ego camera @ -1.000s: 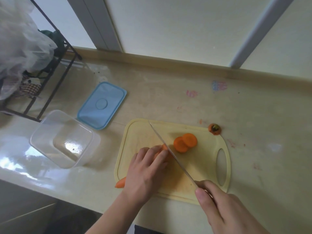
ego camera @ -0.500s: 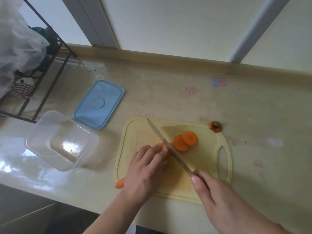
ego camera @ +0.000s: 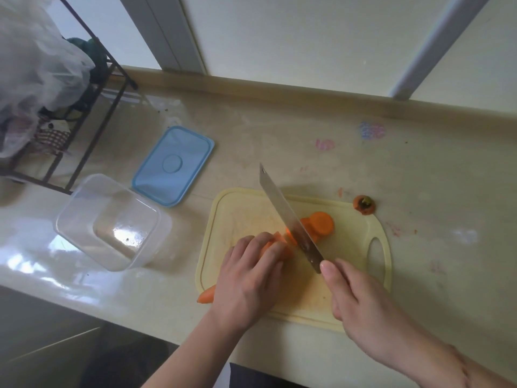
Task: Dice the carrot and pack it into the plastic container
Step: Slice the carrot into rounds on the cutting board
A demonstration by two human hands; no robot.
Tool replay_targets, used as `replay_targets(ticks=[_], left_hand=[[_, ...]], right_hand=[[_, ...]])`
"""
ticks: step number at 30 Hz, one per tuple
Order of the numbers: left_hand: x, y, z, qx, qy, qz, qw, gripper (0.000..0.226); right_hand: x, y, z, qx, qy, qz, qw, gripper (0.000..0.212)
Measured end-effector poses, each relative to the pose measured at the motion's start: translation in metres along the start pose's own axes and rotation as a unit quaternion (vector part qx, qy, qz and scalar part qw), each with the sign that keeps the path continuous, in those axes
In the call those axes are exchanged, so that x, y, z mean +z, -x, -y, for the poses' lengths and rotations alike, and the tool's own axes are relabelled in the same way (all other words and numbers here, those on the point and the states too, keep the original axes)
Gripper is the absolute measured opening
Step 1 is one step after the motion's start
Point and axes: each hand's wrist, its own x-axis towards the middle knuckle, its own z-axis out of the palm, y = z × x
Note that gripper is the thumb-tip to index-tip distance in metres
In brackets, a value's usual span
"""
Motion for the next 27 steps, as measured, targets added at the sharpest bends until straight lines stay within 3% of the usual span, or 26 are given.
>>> replay_targets(ticks=[3, 13, 18, 22, 27], left_hand=[[-0.001, 0.000, 0.000, 0.001, 0.001, -0.002, 1.000, 0.026], [-0.003, 0.000, 0.003, -0.007, 0.008, 0.013, 1.000, 0.024], [-0.001, 0.001, 0.003, 0.000, 0.014, 0.016, 1.000, 0.023], [-0.002, -0.002, 0.006, -0.009, 0.015, 0.013, 1.000, 0.024], [-0.004, 0.001, 0.005, 0.007, 0.019, 0.041, 0.999, 0.029]], right_hand=[[-0.008, 0.016, 0.009, -0.008, 0.012, 0.030, 0.999, 0.036], [-0.010, 0.038, 0.019, 0.002, 0.052, 0.054, 0.997, 0.056], [-0.006, 0.033, 0.016, 0.007, 0.066, 0.063, 0.996, 0.047], [0.001, 0.017, 0.008, -0.002, 0.058, 0.057, 0.997, 0.038], [0.022, -0.006, -0.002, -0.019, 0.054, 0.020, 0.998, 0.044]])
